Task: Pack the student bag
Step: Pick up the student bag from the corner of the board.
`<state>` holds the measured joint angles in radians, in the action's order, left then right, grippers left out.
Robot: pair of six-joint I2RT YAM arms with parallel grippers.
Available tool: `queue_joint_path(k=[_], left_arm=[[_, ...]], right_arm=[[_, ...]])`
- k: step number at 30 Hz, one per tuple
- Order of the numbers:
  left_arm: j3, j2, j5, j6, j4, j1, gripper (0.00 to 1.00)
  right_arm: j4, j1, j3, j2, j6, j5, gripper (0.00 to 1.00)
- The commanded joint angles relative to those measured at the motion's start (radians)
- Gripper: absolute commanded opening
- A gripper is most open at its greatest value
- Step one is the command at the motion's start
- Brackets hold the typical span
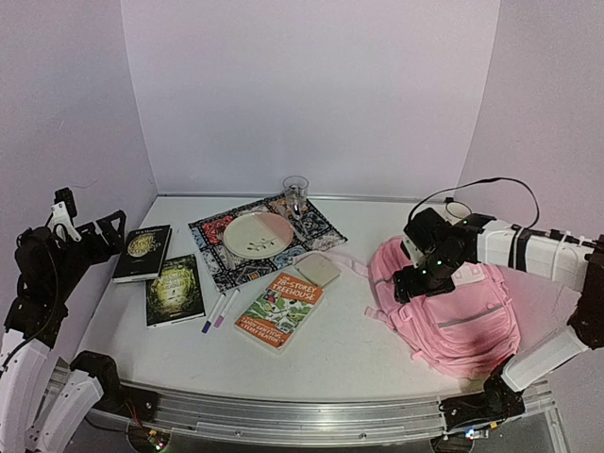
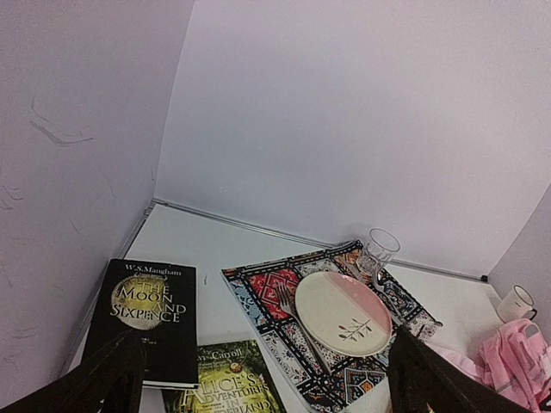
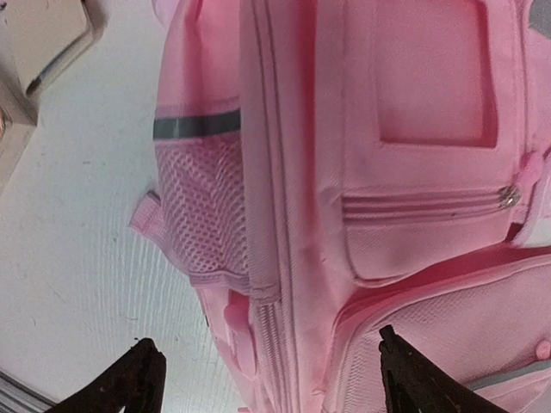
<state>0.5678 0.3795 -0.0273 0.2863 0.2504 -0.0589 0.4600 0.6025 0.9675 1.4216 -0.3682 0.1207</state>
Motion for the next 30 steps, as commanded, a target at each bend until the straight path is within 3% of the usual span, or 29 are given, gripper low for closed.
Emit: queue_joint_path(k=[1, 11, 16, 18, 30], left_arm=[[0.004, 0.006, -0.019, -0.015, -0.047, -0.002, 0.99], [-0.002, 0.002, -0.045, -0.013, -0.055, -0.010, 0.99], [-0.004, 0.004, -0.079, -0.017, -0.062, -0.017, 0.99], [-0.004, 0.004, -0.098, -0.020, -0.065, -0.018, 0.96], [0.013, 0.073, -0.295, 0.046, -0.080, -0.026, 0.96]], right_arm=[[0.089, 0.034, -0.014, 0.044, -0.079, 0.002, 0.79], [-0.044, 0.050, -0.054, 0.190, -0.132, -0.015, 0.51], [-0.053, 0.066, -0.013, 0.176, -0.177, -0.049, 0.11], [-0.053, 0.068, 0.012, 0.158, -0.197, -0.062, 0.01], [-0.056, 0.068, 0.149, 0.004, -0.453, -0.064, 0.00]])
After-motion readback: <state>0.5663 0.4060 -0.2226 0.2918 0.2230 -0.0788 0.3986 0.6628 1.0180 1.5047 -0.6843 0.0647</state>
